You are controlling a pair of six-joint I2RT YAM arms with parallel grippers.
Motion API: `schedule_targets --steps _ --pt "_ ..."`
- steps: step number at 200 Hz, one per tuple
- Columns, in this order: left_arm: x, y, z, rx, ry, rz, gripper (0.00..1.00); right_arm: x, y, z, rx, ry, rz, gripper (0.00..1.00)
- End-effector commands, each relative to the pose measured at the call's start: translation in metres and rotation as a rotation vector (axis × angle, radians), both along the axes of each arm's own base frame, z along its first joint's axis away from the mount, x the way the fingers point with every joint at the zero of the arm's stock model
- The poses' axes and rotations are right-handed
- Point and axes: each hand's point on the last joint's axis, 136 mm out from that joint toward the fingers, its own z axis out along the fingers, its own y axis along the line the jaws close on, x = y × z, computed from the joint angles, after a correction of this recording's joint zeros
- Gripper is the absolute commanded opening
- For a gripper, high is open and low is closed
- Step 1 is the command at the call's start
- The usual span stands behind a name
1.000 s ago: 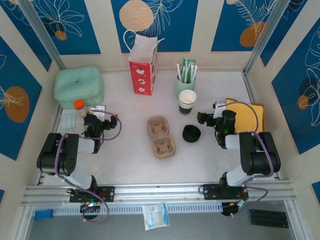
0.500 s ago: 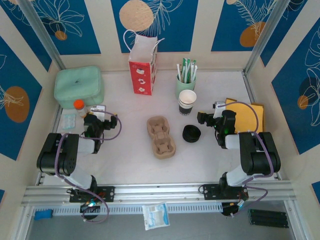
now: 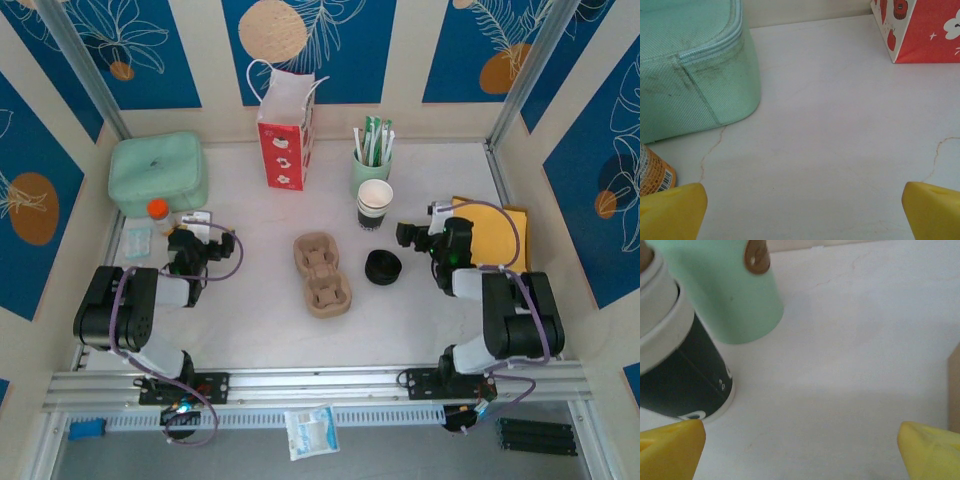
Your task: Pack the takeout coffee
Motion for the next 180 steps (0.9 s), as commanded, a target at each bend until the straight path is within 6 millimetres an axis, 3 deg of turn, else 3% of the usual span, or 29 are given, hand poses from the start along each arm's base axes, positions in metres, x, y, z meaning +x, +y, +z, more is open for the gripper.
schedule_targets --steps 1,24,52,80,100,131,143,180 --pt "0.005 -0.001 0.012 0.019 -0.014 -0.001 0.99 0.001 -0.011 0.035 0.055 0.062 -0.098 0.99" --pt "0.006 0.003 0.025 0.032 0.017 0.027 0.99 -0.01 -0.011 0.061 0.192 0.087 -0.154 0.99" --pt "0.004 0.005 0.058 0.017 0.015 0.052 0.99 -0.032 -0.015 0.095 0.443 0.119 -0.249 0.99" --pt "-0.003 0.0 0.094 -0.08 0.023 0.062 0.99 -0.057 0.025 0.137 0.519 0.081 -0.019 0.99" --pt "-0.015 -0.007 0.117 -0.149 0.037 0.058 0.99 -0.083 0.049 0.151 0.533 0.115 0.084 0.99" --pt "-0.041 -0.023 0.147 -0.257 0.076 0.041 0.99 -0.133 0.09 0.153 0.514 0.211 0.227 0.99" --pt "-0.055 -0.03 0.149 -0.289 0.127 0.034 0.99 -0.152 0.107 0.149 0.514 0.258 0.28 0.99" --pt "-0.095 -0.056 0.148 -0.344 0.182 -0.03 0.99 -0.206 0.15 0.108 0.469 0.479 0.379 0.99"
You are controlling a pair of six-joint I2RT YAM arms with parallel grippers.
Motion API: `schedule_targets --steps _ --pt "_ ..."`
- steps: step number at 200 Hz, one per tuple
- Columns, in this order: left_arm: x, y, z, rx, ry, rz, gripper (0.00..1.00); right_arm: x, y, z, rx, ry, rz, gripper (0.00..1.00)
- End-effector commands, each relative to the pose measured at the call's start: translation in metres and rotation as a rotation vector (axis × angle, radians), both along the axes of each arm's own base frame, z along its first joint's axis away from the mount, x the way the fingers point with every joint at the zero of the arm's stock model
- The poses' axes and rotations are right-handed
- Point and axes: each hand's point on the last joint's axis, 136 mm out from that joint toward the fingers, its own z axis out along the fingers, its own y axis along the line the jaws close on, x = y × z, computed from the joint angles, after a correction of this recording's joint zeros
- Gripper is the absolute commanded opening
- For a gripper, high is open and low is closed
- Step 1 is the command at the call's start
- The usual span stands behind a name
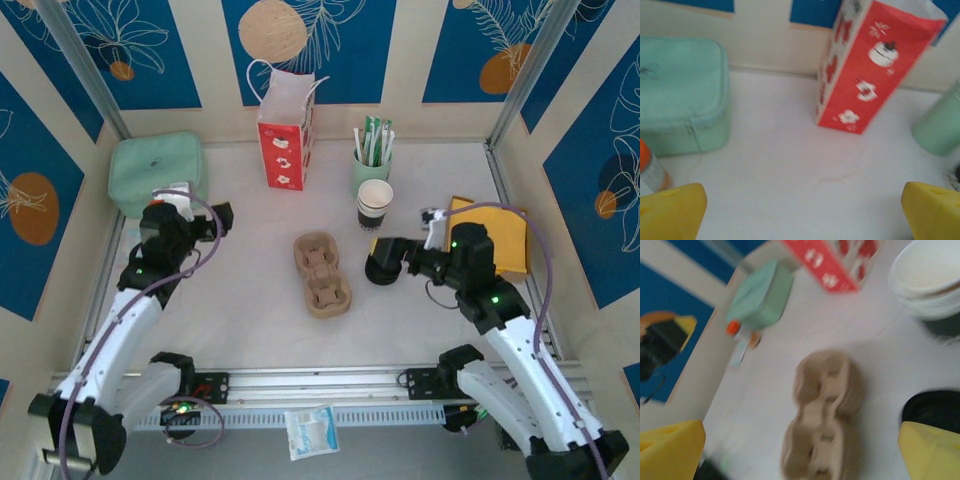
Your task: Pack the takeout coffee
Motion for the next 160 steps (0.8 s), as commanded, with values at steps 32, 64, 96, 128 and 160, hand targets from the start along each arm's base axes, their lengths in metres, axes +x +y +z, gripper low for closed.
schedule_targets --steps 32,64,96,128,160 --pt "-0.052 -0.032 -0.029 -0.101 0.189 -0.081 0.99 -0.068 0.026 -0.096 -0.198 0.384 0.085 0.99" --pt "-0.059 -0.052 -0.036 -0.128 0.231 -0.128 0.99 -0.076 0.041 -0.134 -0.231 0.486 0.071 0.99" --pt "-0.059 -0.067 -0.037 -0.123 0.252 -0.169 1.0 -0.065 0.059 -0.151 -0.229 0.531 0.054 0.99" --pt "-0.06 -0.077 -0.032 -0.131 0.25 -0.194 0.99 -0.046 0.081 -0.156 -0.235 0.536 0.057 0.99" --pt "-0.064 -0.084 -0.022 -0.161 0.226 -0.216 0.99 -0.019 0.108 -0.154 -0.211 0.54 0.069 0.99"
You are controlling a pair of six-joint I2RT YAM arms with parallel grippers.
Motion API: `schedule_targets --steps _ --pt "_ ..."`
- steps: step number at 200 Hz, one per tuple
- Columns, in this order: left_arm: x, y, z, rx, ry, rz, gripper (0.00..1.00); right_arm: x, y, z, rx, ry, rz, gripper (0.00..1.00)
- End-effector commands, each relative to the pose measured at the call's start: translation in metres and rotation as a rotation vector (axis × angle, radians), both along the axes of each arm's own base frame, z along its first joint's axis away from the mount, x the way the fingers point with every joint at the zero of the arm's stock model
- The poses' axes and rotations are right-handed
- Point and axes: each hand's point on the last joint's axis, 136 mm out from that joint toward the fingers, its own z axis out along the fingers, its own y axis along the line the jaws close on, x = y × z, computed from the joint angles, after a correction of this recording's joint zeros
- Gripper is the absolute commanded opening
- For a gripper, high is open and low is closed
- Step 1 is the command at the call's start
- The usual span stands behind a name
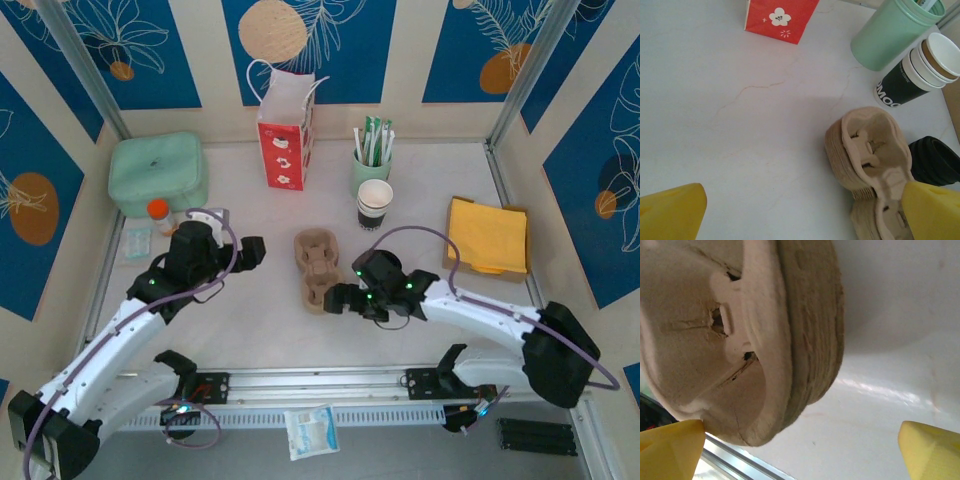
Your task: Pack the takeout coffee
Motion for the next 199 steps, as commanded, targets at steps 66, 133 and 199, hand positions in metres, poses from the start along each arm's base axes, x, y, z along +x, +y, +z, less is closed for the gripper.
schedule_targets --steps 66,133,199 --pt "-0.012 -0.009 0.031 -0.076 -0.057 -0.025 1.0 0.092 0.098 0.016 0.096 -0.038 0.135 1.0" --pt "-0.019 -0.005 0.036 -0.076 -0.073 -0.022 0.99 0.13 0.168 0.022 0.123 -0.057 0.323 0.99" --pt "-0.018 -0.004 0.037 -0.073 -0.077 -0.016 0.99 0.154 0.203 0.043 0.145 -0.112 0.423 0.98"
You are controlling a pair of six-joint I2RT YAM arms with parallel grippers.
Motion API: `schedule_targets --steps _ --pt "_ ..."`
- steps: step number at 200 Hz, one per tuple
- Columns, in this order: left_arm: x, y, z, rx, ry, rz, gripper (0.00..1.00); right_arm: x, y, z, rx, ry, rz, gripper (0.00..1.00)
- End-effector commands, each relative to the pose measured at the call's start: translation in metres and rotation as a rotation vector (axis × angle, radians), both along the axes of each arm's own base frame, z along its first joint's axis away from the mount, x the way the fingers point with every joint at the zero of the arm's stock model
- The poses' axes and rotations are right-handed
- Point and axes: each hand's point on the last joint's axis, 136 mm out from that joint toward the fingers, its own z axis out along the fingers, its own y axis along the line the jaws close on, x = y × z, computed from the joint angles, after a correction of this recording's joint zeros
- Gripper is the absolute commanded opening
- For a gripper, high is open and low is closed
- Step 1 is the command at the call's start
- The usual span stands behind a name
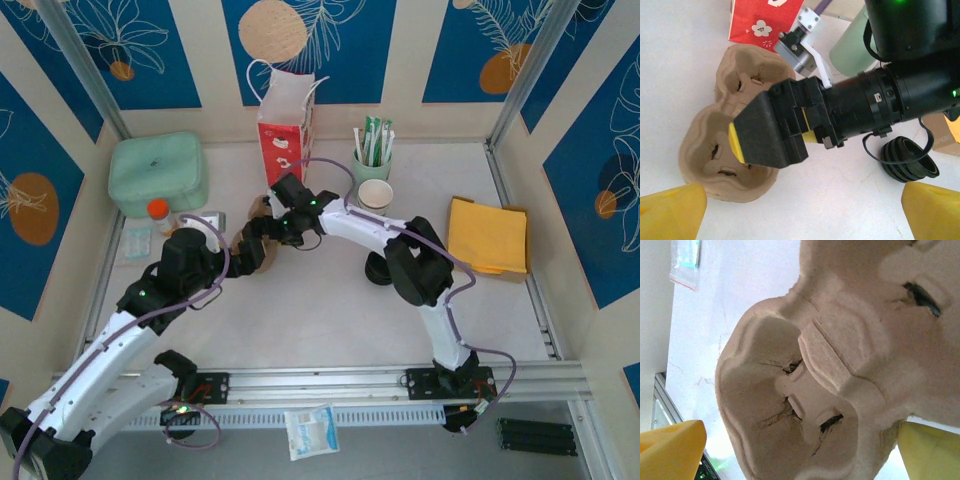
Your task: Pack the takeout coffee
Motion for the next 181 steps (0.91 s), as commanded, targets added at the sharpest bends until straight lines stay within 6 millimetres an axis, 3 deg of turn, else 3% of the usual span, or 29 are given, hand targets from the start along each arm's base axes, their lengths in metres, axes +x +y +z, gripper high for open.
schedule_targets --steps 1,22,46,83,103,130,155,181 --pt "-0.001 0.0 0.017 -0.022 -0.03 0.007 0.99 -0.01 0.004 0.012 -0.004 -0.004 0.081 0.98" --pt "-0.002 -0.001 0.019 -0.026 -0.029 0.0 1.0 -0.016 -0.003 0.026 -0.013 -0.02 0.098 0.98" --pt "-0.007 -0.009 0.028 -0.028 -0.042 -0.064 0.99 -0.027 -0.022 0.055 -0.004 -0.046 0.1 0.95" --pt "-0.008 -0.017 0.041 -0.049 -0.038 -0.095 0.99 -0.032 -0.072 0.11 0.003 -0.13 0.033 0.92" --pt "-0.008 -0.027 0.052 -0.058 -0.043 -0.127 0.99 -0.019 -0.119 0.132 -0.041 -0.18 -0.069 0.92" --pt "-0.008 -0.049 0.063 -0.043 -0.058 -0.179 0.99 0.007 -0.19 0.148 -0.107 -0.202 -0.229 0.88" --pt "-0.008 -0.075 0.067 -0.003 -0.076 -0.229 1.0 0.036 -0.261 0.15 -0.158 -0.189 -0.405 0.83" --pt "-0.004 -0.102 0.059 0.049 -0.063 -0.266 0.99 0.06 -0.308 0.141 -0.203 -0.152 -0.525 0.75"
